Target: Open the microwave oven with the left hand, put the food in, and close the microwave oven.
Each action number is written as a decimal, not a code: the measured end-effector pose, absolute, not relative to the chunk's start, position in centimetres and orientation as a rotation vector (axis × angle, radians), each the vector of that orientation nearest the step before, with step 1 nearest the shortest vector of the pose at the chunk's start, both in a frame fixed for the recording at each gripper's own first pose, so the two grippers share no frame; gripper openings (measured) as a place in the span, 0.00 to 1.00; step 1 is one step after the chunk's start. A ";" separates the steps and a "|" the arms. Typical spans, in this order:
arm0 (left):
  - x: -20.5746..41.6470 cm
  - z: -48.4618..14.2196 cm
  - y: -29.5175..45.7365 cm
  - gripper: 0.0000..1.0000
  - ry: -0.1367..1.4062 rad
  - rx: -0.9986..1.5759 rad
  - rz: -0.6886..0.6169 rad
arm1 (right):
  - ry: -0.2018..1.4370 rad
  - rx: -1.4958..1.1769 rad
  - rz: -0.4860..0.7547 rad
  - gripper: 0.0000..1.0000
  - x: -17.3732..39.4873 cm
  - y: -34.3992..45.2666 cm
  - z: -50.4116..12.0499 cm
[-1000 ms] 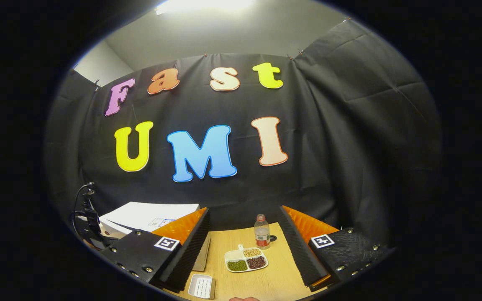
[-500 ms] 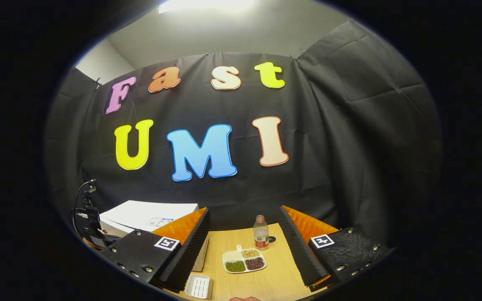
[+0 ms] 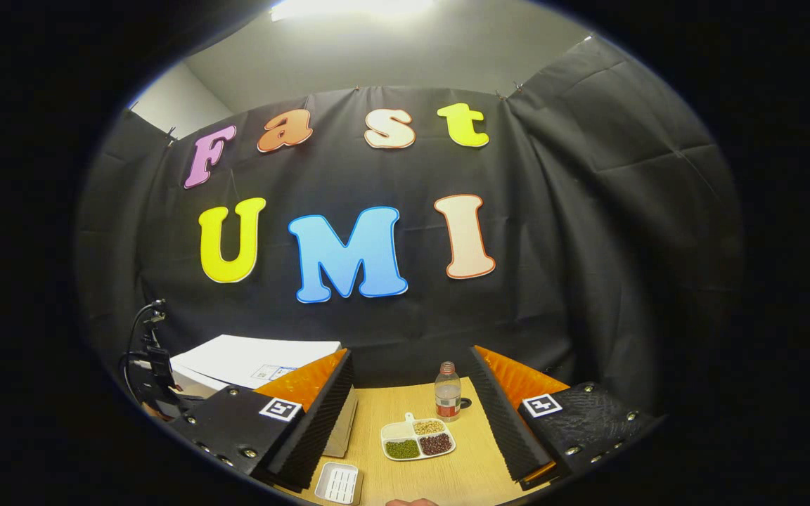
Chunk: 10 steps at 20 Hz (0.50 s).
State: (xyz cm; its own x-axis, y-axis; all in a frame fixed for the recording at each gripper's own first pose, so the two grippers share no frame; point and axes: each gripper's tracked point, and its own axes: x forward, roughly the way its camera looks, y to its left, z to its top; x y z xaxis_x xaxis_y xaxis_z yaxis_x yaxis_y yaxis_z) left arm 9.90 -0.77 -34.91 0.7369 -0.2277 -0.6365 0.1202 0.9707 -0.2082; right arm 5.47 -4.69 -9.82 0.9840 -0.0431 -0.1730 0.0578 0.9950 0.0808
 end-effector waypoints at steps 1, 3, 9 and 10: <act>9.9 -34.9 -0.8 0.07 0.716 -0.155 -0.193 | 0.173 0.085 -0.050 0.98 5.5 -4.7 -9.8; 10.0 -34.9 -0.8 0.06 0.712 -0.149 -0.192 | 0.173 0.090 -0.049 0.98 5.6 -4.6 -9.9; 11.1 -35.3 -0.9 0.06 0.705 -0.116 -0.187 | 0.170 0.072 -0.029 0.98 5.6 -4.0 -9.6; 11.1 -35.3 -1.0 0.06 0.700 -0.114 -0.185 | 0.173 0.072 -0.028 0.98 5.6 -4.0 -9.7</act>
State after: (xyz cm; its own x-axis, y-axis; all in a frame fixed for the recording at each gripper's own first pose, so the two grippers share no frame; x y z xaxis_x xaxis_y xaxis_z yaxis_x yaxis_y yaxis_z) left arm 11.07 -0.97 -35.30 0.7492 -0.2071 -0.6291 0.1310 0.9774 -0.1658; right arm 5.62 -4.03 -9.73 0.9847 -0.0219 -0.1730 0.0344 0.9970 0.0692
